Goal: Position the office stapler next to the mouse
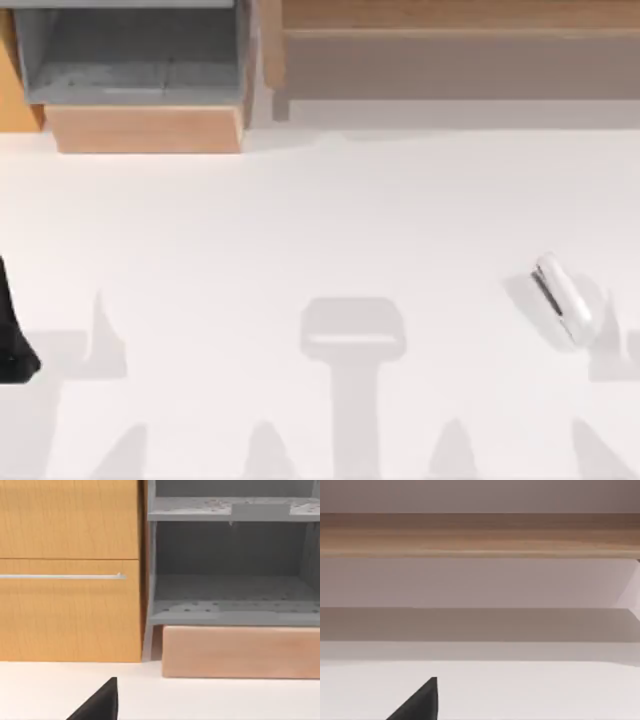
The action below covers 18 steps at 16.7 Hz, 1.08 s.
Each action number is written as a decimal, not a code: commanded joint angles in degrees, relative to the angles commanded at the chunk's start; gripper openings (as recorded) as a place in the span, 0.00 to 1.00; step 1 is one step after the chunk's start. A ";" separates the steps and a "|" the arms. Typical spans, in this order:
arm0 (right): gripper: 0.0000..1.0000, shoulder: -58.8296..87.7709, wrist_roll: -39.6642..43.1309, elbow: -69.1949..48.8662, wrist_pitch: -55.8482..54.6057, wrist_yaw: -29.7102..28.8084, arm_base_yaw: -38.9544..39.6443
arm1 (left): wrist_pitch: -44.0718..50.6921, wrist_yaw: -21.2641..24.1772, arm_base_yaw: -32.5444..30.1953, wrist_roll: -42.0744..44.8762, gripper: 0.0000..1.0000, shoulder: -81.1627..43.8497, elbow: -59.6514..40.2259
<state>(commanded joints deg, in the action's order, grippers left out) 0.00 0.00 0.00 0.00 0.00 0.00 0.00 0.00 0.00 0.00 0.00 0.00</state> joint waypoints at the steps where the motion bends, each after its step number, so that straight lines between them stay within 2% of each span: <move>1: 1.00 0.00 0.00 0.00 0.00 0.00 0.00 | 0.00 0.00 0.00 0.00 1.00 0.00 0.00; 4: 1.00 1.76 0.16 -1.71 1.19 -0.04 0.31 | 0.00 0.00 0.00 0.00 1.00 0.00 0.00; 8: 1.00 12.58 1.01 -11.07 7.80 -0.12 2.17 | 0.00 0.00 0.00 0.00 1.00 0.00 0.00; 18: 1.00 69.88 2.75 -48.25 36.75 1.01 9.83 | 0.00 0.00 0.00 0.00 1.00 0.00 0.00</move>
<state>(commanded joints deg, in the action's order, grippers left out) 69.88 2.75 -48.25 36.75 1.01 9.83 0.00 0.00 0.00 0.00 0.00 0.00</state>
